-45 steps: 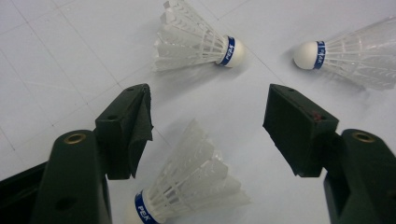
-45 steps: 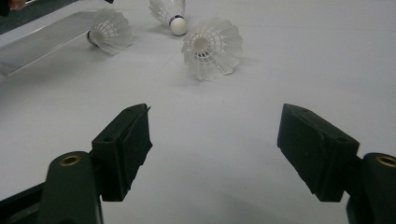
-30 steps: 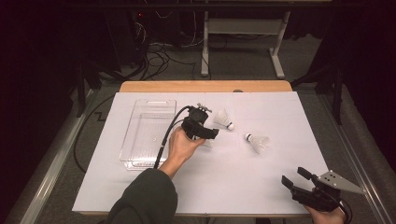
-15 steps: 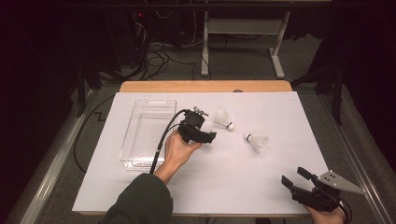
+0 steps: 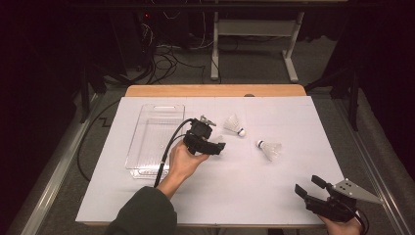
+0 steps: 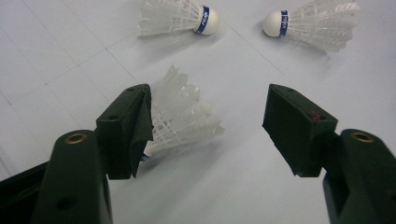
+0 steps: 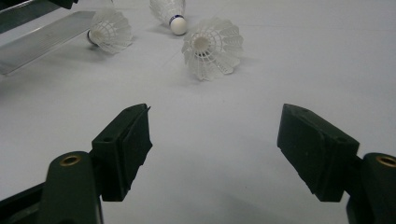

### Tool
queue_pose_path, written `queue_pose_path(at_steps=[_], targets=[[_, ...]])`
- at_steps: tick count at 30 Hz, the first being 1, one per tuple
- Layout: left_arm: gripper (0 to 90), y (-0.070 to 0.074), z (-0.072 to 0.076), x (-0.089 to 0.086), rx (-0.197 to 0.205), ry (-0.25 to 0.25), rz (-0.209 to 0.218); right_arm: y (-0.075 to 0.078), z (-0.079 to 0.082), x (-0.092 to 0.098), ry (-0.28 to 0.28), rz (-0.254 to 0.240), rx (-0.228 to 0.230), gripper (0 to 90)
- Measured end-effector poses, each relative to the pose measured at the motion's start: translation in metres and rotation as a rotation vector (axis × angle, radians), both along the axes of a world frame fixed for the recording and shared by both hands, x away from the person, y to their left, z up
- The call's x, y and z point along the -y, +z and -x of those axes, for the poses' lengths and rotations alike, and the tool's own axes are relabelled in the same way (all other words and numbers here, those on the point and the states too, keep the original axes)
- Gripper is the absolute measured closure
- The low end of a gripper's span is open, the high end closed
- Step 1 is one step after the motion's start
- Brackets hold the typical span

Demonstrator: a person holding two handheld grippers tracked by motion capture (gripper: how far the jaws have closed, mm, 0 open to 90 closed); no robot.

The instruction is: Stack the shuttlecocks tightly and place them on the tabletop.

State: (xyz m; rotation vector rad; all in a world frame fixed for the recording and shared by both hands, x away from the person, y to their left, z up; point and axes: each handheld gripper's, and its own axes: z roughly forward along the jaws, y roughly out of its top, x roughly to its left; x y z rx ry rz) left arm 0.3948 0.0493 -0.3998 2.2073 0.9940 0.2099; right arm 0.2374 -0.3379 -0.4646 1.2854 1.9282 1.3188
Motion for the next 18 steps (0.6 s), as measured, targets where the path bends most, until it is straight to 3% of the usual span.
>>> queue_pose_path(at_steps=[18], targets=[[34.1,-0.006,0.017,-0.011,0.009,-0.003,0.004,0.000,0.000,-0.001,-0.001,0.003,-0.001,26.3]])
